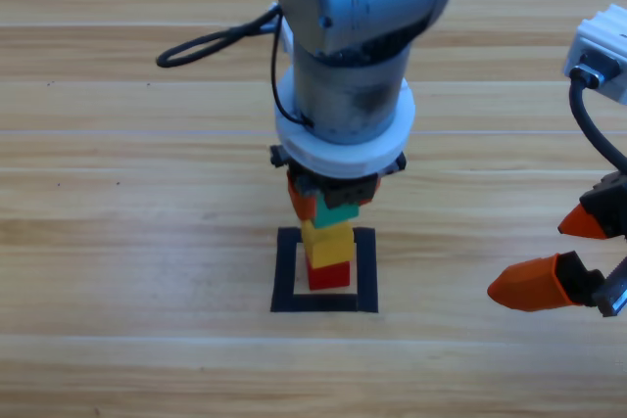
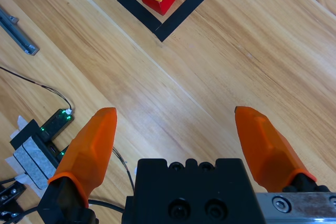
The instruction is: Stack the blocks in the rectangular block: red at the bottom, yellow in the middle, green on top
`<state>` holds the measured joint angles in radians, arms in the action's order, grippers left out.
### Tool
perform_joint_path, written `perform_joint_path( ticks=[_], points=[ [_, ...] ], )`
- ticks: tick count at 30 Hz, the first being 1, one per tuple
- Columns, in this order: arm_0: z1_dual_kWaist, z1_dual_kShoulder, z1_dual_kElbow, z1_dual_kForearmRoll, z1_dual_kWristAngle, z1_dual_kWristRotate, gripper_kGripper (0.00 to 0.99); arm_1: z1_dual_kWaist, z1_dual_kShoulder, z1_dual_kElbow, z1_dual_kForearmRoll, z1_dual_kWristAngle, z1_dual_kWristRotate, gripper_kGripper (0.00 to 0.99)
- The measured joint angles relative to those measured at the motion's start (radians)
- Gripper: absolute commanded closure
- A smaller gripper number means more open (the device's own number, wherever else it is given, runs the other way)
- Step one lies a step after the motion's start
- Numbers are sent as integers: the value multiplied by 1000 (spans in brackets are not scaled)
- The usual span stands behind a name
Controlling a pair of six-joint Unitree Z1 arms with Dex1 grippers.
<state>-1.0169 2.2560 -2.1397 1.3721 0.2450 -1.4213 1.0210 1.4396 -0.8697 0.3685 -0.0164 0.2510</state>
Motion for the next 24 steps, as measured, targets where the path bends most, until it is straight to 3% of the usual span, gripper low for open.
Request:
perform_joint_path(
  ticks=[24],
  points=[
    [-10, 36, 0, 0, 13, 10, 973, 0, 0, 5, -2, 0, 0, 1]
  ],
)
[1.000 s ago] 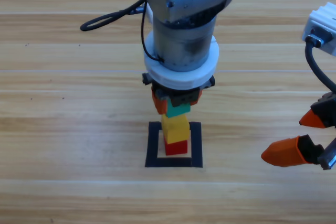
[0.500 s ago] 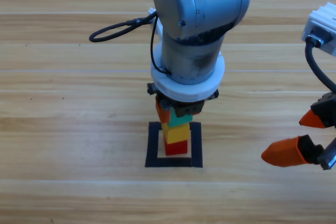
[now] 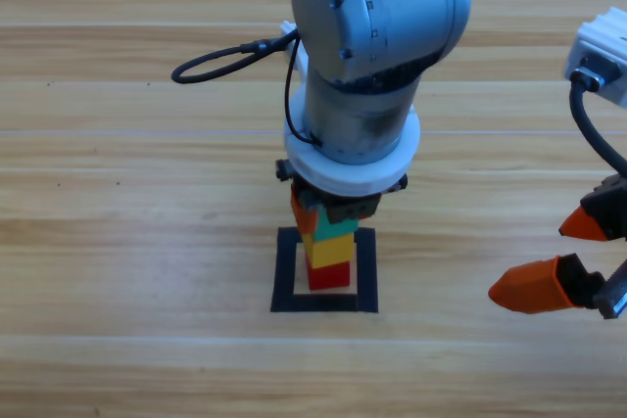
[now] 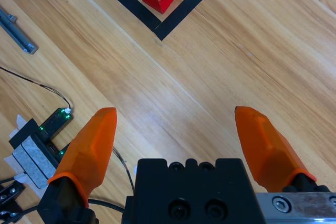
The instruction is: Stack the blocks in the rectangular block: red at the bottom, yellow in the middle, green on top
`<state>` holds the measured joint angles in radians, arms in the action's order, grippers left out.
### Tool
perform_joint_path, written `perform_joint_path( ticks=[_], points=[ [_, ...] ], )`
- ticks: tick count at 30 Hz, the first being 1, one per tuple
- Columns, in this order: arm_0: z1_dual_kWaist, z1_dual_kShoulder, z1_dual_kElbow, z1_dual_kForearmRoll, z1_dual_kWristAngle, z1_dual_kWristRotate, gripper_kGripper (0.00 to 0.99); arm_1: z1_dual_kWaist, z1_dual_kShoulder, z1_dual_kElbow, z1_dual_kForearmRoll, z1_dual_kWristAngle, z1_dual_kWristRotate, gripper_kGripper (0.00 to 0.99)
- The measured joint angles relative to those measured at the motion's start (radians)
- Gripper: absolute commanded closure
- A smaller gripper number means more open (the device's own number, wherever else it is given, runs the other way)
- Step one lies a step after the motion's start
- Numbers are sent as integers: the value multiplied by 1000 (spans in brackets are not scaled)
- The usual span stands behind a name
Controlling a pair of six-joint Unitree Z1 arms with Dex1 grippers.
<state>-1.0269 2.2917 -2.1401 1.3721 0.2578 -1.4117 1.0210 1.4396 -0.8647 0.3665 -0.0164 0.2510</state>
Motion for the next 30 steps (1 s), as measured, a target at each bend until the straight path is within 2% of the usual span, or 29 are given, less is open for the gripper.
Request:
perform_joint_path(
  ticks=[30],
  points=[
    [0, 6, -2, 0, 0, 15, 973, 0, 0, 0, -29, 0, 0, 1]
  ],
)
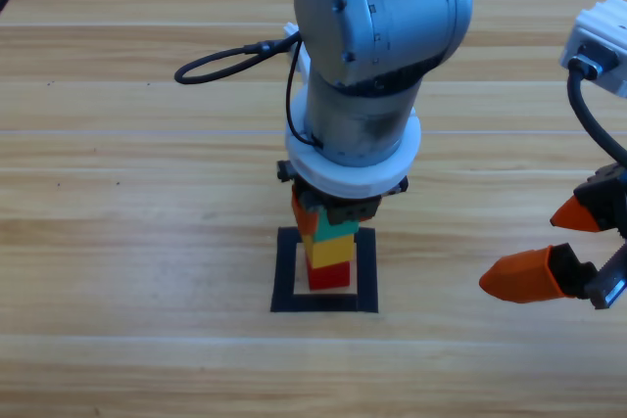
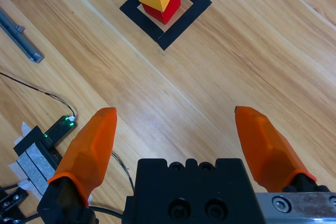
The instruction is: Stack the blocks in the rectangular block: red at the bottom, yellow in the middle, green on top
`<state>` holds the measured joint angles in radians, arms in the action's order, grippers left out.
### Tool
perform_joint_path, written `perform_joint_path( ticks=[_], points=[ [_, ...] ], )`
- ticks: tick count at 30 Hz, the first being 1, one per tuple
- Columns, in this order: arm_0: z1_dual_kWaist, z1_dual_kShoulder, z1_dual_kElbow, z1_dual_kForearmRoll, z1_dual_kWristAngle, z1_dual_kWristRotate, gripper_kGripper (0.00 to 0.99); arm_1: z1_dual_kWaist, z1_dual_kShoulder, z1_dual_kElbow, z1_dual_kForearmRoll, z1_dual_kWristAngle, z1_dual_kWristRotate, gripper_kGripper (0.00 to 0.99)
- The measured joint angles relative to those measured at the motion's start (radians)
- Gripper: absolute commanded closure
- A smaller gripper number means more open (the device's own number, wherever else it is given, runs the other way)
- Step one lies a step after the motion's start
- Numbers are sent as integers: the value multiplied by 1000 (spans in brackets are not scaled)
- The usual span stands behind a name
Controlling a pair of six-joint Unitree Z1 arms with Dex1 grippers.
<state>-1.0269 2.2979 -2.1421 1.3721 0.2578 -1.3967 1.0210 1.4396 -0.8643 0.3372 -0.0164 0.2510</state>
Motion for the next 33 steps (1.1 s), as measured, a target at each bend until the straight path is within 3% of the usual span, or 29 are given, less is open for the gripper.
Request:
perform_joint_path(
  ticks=[13, 15, 17, 18, 20, 23, 33],
  points=[
    [0, 17, -1, 0, 0, 3, 953, 0, 0, 0, 0, 0, 0, 1],
    [0, 17, -1, 0, 1, 3, 843, 0, 0, 1, 0, 0, 0, 1],
    [0, 17, -1, 0, 2, 7, 541, 0, 0, 1, 0, 0, 0, 1],
    [0, 17, -1, 0, 3, 8, 241, 0, 0, 1, 0, 0, 0, 1],
    [0, 17, -1, 0, 4, 8, 54, 0, 0, 1, 0, 0, 0, 1],
    [0, 17, -1, 0, 4, 8, 1, 0, 0, 1, 0, 0, 0, 1],
    [0, 17, -1, 0, 4, 8, 0, 0, 0, 1, 0, 0, 0, 1]
  ],
)
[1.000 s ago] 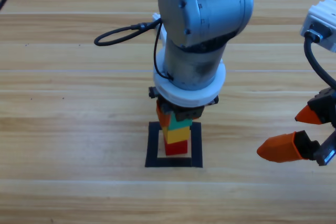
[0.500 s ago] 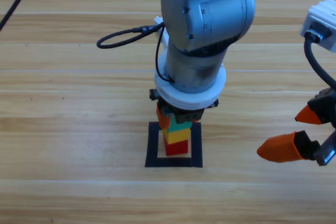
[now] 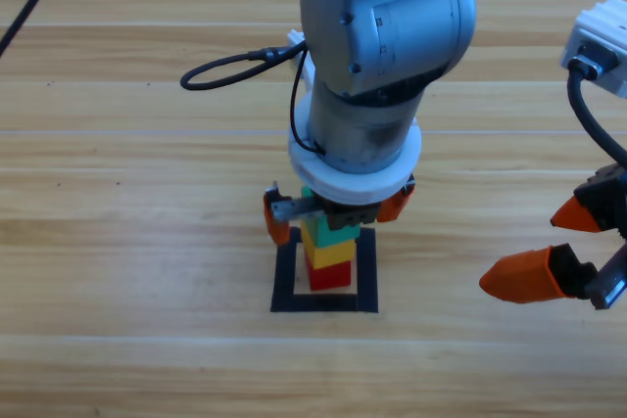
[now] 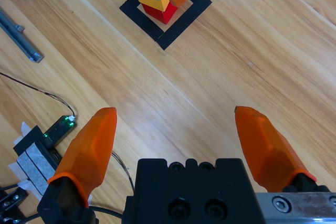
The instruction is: Stack the blocks in the rectangular block: red at the bottom, yellow in the middle, green on top
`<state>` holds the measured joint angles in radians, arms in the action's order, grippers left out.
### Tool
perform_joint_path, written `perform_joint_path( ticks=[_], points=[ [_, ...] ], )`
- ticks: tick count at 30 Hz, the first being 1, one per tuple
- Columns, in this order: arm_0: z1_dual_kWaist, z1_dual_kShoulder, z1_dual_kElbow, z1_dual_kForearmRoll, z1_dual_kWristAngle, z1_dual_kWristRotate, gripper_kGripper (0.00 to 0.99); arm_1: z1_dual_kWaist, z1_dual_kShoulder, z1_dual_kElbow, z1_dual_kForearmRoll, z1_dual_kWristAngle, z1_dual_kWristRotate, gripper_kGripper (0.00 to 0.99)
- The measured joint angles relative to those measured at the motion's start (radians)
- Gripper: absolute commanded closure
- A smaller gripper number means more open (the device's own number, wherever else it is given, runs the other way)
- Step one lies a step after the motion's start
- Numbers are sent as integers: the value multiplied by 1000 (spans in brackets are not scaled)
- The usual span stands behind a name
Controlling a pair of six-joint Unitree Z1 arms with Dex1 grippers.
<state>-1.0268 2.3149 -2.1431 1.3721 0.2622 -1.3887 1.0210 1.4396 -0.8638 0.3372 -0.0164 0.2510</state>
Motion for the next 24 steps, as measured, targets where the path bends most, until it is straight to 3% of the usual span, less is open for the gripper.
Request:
perform_joint_path(
  ticks=[5, 8, 12, 18, 24],
  points=[
    [0, -2, -10, 0, 21, 28, 0, 0, 0, 5, 0, 0, 0, 1],
    [0, -47, -53, 0, 74, 116, 0, 0, -19, 10, 0, 0, 0, 1],
    [-4, -241, -3, 0, 170, 207, 0, 0, -46, 10, 0, -28, 0, 1],
    [-55, -621, 281, -23, 284, 233, 0, 0, -58, 7, 40, -85, 0, 1],
    [-107, -767, 699, -310, 297, 312, 0, 0, -58, -8, 70, -100, 0, 1]
  ],
)
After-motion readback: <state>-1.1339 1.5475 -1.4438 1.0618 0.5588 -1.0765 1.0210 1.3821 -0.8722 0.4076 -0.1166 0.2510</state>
